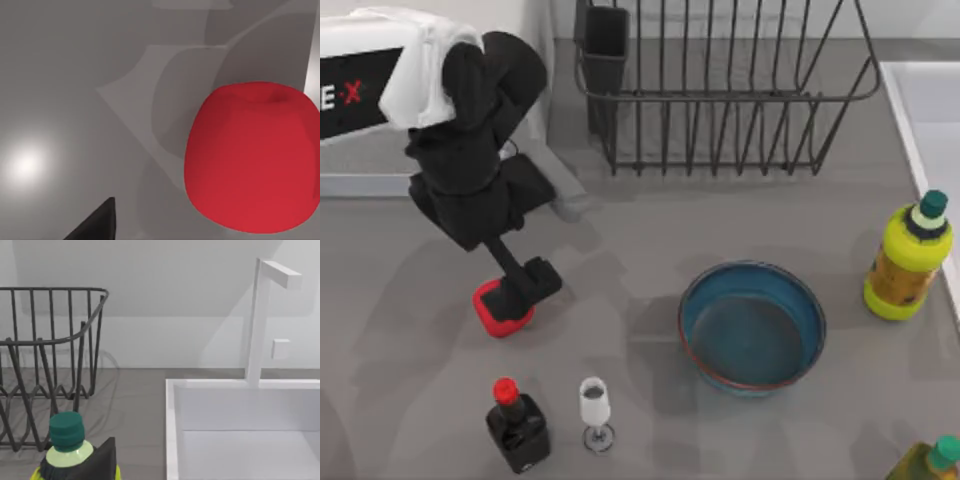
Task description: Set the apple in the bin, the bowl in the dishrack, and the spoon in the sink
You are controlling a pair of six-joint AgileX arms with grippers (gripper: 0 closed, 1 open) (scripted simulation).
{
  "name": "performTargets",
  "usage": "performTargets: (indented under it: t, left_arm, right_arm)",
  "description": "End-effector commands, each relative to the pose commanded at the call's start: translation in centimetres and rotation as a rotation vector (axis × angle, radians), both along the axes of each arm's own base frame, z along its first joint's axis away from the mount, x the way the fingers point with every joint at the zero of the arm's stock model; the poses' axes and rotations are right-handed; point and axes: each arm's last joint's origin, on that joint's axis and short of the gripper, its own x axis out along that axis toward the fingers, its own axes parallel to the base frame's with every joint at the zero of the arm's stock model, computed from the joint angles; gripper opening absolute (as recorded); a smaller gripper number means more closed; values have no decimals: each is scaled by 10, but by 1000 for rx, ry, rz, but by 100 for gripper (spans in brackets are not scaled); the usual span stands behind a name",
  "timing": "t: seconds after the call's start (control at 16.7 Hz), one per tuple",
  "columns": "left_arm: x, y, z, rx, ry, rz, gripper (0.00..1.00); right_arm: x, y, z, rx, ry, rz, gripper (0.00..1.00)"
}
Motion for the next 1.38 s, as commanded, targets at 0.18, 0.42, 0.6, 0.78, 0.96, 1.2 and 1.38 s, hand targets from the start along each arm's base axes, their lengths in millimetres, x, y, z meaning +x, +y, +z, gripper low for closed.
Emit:
performTargets:
  t: [0.18, 0.42, 0.6, 0.78, 0.96, 1.2, 1.38]
  left_arm:
    - [1, -1, -21, 1, 3, -4, 100]
    - [2, -2, -61, -3, -6, -4, 100]
    - [1, -1, -69, 0, 1, -5, 100]
    - [1, -1, -69, 0, 1, -5, 92]
    - [1, -1, -69, 0, 1, -5, 70]
    - [1, -1, -69, 0, 1, -5, 40]
    - [1, -1, -69, 0, 1, -5, 17]
  right_arm:
    - [0, 0, 0, 0, 0, 0, 100]
    - [0, 0, 0, 0, 0, 0, 100]
    - [0, 0, 0, 0, 0, 0, 100]
    - [0, 0, 0, 0, 0, 0, 100]
    - [0, 0, 0, 0, 0, 0, 100]
    - [0, 0, 0, 0, 0, 0, 100]
    - [0, 0, 0, 0, 0, 0, 100]
